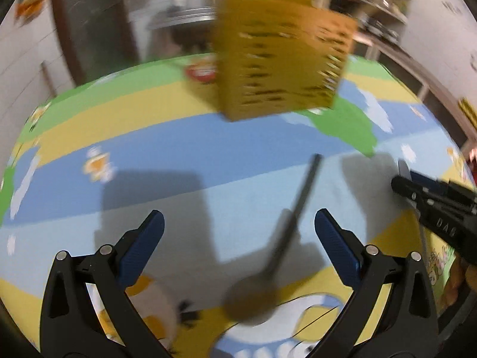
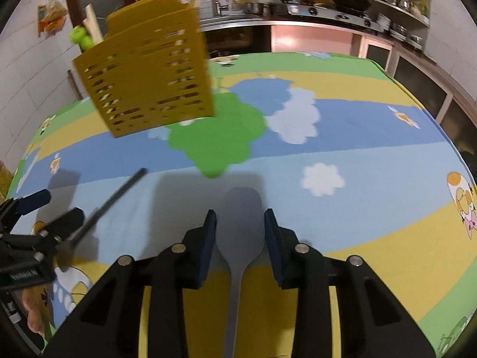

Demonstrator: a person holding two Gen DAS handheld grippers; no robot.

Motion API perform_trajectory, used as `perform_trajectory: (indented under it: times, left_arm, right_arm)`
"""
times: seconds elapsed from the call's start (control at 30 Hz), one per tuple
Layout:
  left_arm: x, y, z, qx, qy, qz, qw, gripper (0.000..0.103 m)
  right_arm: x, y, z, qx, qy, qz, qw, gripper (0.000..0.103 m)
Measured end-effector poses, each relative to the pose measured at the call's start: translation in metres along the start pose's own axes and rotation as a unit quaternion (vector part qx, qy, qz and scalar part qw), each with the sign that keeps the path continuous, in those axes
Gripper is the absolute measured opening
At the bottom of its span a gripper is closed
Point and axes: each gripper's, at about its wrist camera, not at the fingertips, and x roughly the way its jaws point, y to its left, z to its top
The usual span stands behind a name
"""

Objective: Organize utensils
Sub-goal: 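Close the right tool on the blue spatula while the left tool grasps the metal spoon, then lift the spatula and spoon and carry them toward the yellow holder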

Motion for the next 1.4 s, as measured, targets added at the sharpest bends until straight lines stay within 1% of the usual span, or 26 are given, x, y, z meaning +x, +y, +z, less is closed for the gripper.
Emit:
perform_trajectory:
  times: [0.07, 0.1, 0.13, 0.17, 0.2, 0.27, 0.3, 0.33, 0.37, 0.4, 0.43, 0.5, 0.53, 0.57, 0.63, 0.73, 0.9, 0.97, 1.07, 1.17, 1.27, 1.33, 1.4]
  left_arm:
    - [0.005, -0.014, 0.003, 0.023, 0.001, -0.006, 0.9997, 0.096]
    - [0.008, -0.021, 0.005, 0.033, 0.001, -0.009, 0.9994, 0.091]
    - [0.012, -0.027, 0.008, 0.042, 0.007, -0.009, 0.9991, 0.079]
    - [0.017, -0.031, 0.010, 0.048, 0.020, -0.012, 0.9986, 0.071]
    - [0.024, -0.034, 0.012, 0.050, 0.037, -0.018, 0.9979, 0.056]
    - [0.025, -0.040, 0.014, 0.051, 0.032, -0.015, 0.9981, 0.051]
    - [0.025, -0.041, 0.015, 0.053, 0.031, -0.013, 0.9980, 0.046]
    - [0.024, -0.041, 0.015, 0.053, 0.029, -0.015, 0.9981, 0.037]
    - [0.024, -0.041, 0.015, 0.050, 0.029, -0.016, 0.9982, 0.032]
    - [0.024, -0.037, 0.016, 0.039, 0.027, -0.007, 0.9988, 0.021]
    - [0.023, -0.033, 0.016, 0.028, 0.027, -0.002, 0.9992, 0.012]
    - [0.022, -0.020, 0.015, 0.001, 0.030, -0.012, 0.9995, 0.009]
    - [0.020, -0.014, 0.013, -0.013, 0.031, -0.018, 0.9993, 0.009]
    - [0.018, -0.008, 0.011, -0.022, 0.031, -0.015, 0.9991, 0.009]
    - [0.014, 0.001, 0.009, -0.035, 0.029, 0.007, 0.9989, 0.009]
    - [0.010, 0.014, 0.003, -0.050, 0.029, 0.004, 0.9983, 0.009]
    - [0.007, 0.028, 0.007, -0.078, 0.020, 0.010, 0.9967, 0.009]
    - [0.001, 0.029, 0.008, -0.087, 0.006, 0.009, 0.9961, 0.009]
    - [-0.018, 0.031, 0.008, -0.101, -0.025, 0.009, 0.9946, 0.009]
    - [-0.040, 0.030, 0.009, -0.103, -0.066, 0.026, 0.9922, 0.009]
    - [-0.063, 0.033, 0.007, -0.110, -0.104, 0.035, 0.9878, 0.009]
    - [-0.078, 0.035, 0.003, -0.117, -0.133, 0.040, 0.9835, 0.009]
    - [-0.088, 0.037, 0.000, -0.125, -0.151, 0.041, 0.9798, 0.009]
  right_arm:
    - [0.002, -0.011, 0.000, 0.009, 0.000, 0.001, 1.000, 0.033]
    - [0.003, -0.014, 0.000, 0.013, 0.000, 0.003, 1.000, 0.033]
    - [0.004, -0.016, 0.000, 0.014, -0.001, 0.004, 1.000, 0.033]
    - [0.004, -0.018, 0.001, 0.015, -0.002, 0.007, 1.000, 0.033]
    - [0.005, -0.019, 0.001, 0.016, -0.003, 0.008, 1.000, 0.033]
    - [0.006, -0.018, 0.002, 0.015, -0.004, 0.010, 1.000, 0.033]
    - [0.007, -0.019, 0.002, 0.014, -0.005, 0.011, 1.000, 0.033]
    - [0.007, -0.018, 0.002, 0.011, -0.006, 0.011, 1.000, 0.033]
    - [0.008, -0.017, 0.002, 0.009, -0.007, 0.011, 1.000, 0.033]
    - [0.008, -0.016, 0.002, 0.005, -0.008, 0.011, 1.000, 0.033]
    - [0.008, -0.014, 0.002, 0.002, -0.008, 0.012, 1.000, 0.033]
    - [0.010, -0.010, 0.004, -0.004, -0.008, 0.014, 1.000, 0.033]
    - [0.010, -0.008, 0.005, -0.007, -0.007, 0.017, 1.000, 0.033]
    - [0.011, -0.005, 0.006, -0.011, -0.007, 0.019, 1.000, 0.033]
    - [0.011, 0.001, 0.007, -0.018, -0.008, 0.023, 1.000, 0.033]
    - [0.013, 0.009, 0.009, -0.026, -0.009, 0.029, 0.999, 0.033]
    - [0.009, 0.013, 0.011, -0.027, -0.021, 0.035, 0.999, 0.033]
    - [0.000, 0.012, 0.013, -0.023, -0.039, 0.039, 0.998, 0.033]
    - [-0.012, 0.010, 0.016, -0.017, -0.064, 0.046, 0.997, 0.033]
    - [-0.030, 0.008, 0.018, -0.009, -0.101, 0.057, 0.993, 0.033]
    - [-0.045, 0.010, 0.018, -0.009, -0.135, 0.060, 0.989, 0.033]
    - [-0.057, 0.012, 0.017, -0.012, -0.161, 0.063, 0.985, 0.033]
    - [-0.065, 0.014, 0.016, -0.016, -0.180, 0.064, 0.981, 0.033]
